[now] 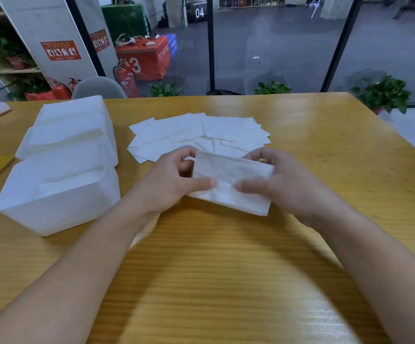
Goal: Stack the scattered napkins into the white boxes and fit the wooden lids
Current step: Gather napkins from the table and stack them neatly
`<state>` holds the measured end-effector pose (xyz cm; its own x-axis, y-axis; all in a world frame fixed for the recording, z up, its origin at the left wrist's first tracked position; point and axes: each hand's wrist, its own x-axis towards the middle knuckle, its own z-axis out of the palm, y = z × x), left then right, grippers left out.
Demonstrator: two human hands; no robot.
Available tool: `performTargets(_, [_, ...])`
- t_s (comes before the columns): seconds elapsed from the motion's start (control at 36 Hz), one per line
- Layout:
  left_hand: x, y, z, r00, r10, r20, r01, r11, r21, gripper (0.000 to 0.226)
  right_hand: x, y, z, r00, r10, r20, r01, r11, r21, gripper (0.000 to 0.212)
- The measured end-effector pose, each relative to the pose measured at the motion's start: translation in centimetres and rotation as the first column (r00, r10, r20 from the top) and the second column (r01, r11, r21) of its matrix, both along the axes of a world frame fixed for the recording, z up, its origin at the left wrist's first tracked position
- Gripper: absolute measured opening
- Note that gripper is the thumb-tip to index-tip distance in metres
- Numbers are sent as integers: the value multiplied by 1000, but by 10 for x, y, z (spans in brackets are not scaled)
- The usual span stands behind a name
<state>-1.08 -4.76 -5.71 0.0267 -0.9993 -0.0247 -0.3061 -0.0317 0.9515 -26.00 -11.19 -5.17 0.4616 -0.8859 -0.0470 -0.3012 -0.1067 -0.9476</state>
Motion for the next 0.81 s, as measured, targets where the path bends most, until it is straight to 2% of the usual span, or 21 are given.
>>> performTargets(0.06, [-6,0,-4,995,64,-70,-70,995,-75,40,5,1,-3,983,-101,156,93,994,59,52])
performTargets(0.14, [-14,-1,-7,991,103,-91,-115,984,-136,36,9,-2,-10,914,-183,362,145,981,131,57])
performTargets(0.22, [-16,-3,-11,987,119,-112,-136,977,-166,33,11,-2,-14,871,-197,450,152,979,134,55])
performTargets(0.33, [-15,-6,-17,989,98,-109,-113,984,-141,28,15,2,-18,900,-176,398,196,981,-8,51])
performTargets(0.42, [-14,-7,-22,992,109,-55,-116,985,-130,35,21,3,-20,937,-117,330,150,986,-77,59])
performTargets(0.47, [-16,-6,-24,987,160,-30,-163,980,-116,49,23,4,-21,953,-96,288,118,991,-62,66])
performTargets(0.53, [-20,-5,-23,978,191,-84,-200,974,-109,58,23,3,-24,956,-111,270,124,992,-34,69])
performTargets(0.61, [-31,-1,-23,961,194,-196,-219,968,-119,65,22,2,-28,949,-134,284,133,991,22,68])
performTargets(0.81, [-33,-2,-23,940,281,-191,-318,926,-204,77,26,-4,-32,937,-177,300,168,984,54,66])
